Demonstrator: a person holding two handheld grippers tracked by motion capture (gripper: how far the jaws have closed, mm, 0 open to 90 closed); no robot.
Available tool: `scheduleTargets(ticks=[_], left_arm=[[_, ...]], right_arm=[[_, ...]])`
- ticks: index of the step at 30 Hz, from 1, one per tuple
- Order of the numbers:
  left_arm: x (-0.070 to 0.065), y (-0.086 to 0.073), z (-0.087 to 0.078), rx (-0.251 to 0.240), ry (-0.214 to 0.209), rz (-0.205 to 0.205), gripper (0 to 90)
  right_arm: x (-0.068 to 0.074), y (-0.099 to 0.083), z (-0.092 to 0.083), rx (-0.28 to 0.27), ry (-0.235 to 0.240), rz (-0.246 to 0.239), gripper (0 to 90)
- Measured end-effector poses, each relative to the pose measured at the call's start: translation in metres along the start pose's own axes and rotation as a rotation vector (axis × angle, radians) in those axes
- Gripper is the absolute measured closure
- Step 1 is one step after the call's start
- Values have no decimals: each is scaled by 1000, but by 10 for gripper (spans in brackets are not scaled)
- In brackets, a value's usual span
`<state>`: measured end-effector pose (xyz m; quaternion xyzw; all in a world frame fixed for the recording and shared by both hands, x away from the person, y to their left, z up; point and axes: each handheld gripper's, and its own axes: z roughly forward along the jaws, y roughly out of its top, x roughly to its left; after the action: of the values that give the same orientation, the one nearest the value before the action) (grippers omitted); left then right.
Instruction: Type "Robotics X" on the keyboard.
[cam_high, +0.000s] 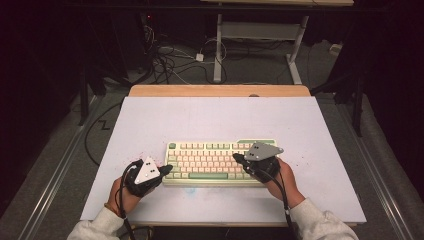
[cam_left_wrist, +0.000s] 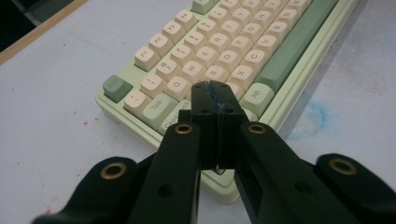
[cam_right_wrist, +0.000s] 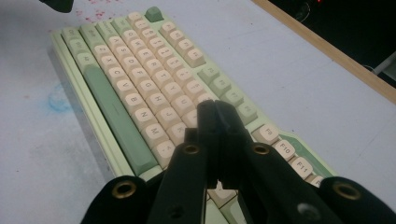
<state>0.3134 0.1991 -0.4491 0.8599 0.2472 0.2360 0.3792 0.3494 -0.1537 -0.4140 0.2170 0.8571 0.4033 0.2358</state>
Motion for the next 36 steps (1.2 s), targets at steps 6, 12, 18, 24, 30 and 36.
scheduleTargets(ticks=[6, 12, 18, 24, 30, 36], left_arm=[[-3, 4, 1, 0, -12, -1, 874], [-4, 11, 5, -12, -32, 4, 874], [-10, 23, 10, -19, -54, 22, 875], [-16, 40, 22, -12, -89, 42, 876], [-21, 52, 36, 14, -140, 51, 876], [-25, 62, 50, 47, -181, 71, 875]], right_arm=[[2, -2, -6, -6, -3, 1, 900], [3, -7, -11, -4, -3, 2, 900], [2, -13, -20, -8, -1, 7, 900], [1, -18, -29, 5, -9, -4, 900], [1, -26, -35, 16, -11, 4, 900], [0, -31, -41, 24, -8, 4, 900]])
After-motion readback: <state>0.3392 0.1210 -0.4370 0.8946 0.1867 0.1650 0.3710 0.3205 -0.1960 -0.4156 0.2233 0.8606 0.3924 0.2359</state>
